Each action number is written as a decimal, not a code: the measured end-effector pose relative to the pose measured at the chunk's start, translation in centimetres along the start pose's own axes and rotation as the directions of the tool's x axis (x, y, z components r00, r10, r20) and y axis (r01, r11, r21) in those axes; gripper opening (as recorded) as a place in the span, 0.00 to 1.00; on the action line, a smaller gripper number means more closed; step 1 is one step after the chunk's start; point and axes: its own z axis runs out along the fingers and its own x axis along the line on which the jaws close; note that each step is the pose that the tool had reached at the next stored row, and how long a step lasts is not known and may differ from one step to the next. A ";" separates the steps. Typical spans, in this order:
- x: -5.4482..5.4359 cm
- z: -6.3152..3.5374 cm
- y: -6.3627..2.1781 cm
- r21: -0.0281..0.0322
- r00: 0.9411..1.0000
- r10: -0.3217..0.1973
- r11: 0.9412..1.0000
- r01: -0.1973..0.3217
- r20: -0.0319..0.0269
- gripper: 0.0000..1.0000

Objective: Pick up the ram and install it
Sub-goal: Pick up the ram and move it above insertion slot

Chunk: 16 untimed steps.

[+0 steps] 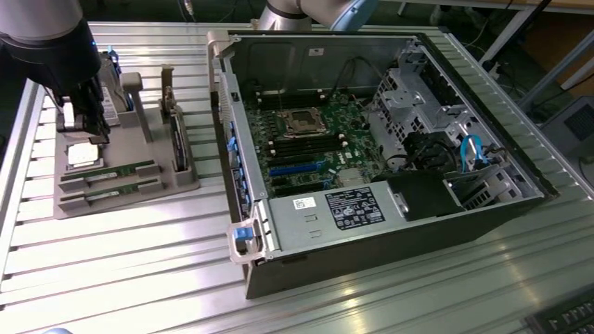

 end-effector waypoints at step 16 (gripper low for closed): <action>3.0 0.36 0.01 0.000 1.000 -0.001 1.000 0.001 0.000 0.31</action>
